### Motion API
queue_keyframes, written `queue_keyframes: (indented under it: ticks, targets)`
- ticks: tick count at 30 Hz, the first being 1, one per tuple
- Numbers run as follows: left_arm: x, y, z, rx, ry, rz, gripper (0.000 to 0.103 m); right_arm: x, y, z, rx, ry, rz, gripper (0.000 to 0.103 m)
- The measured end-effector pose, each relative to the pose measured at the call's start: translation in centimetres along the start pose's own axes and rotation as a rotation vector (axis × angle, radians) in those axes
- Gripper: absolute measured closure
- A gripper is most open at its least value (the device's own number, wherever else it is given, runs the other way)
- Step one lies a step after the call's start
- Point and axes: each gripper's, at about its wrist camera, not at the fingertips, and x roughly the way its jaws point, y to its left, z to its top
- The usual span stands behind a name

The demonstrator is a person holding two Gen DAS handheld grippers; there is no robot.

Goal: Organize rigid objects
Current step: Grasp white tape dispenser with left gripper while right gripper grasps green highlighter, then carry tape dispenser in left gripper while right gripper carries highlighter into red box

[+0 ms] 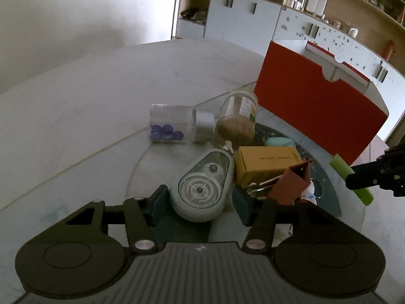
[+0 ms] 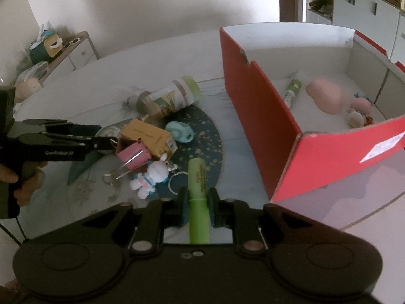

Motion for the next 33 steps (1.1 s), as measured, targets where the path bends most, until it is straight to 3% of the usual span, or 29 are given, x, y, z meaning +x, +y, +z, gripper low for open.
queue_keyframes:
  ticks: [16,33]
  targets:
    - [1.6,-0.8,1.0,0.067,0.006,0.028,0.048,-2.1,0.3,0.0,0.023,-0.032,0.014,0.088]
    - [-4.0,0.3,0.2,-0.153,-0.033,0.11,0.049,-7.1,-0.7,2.9,-0.011,-0.086,0.012,0.088]
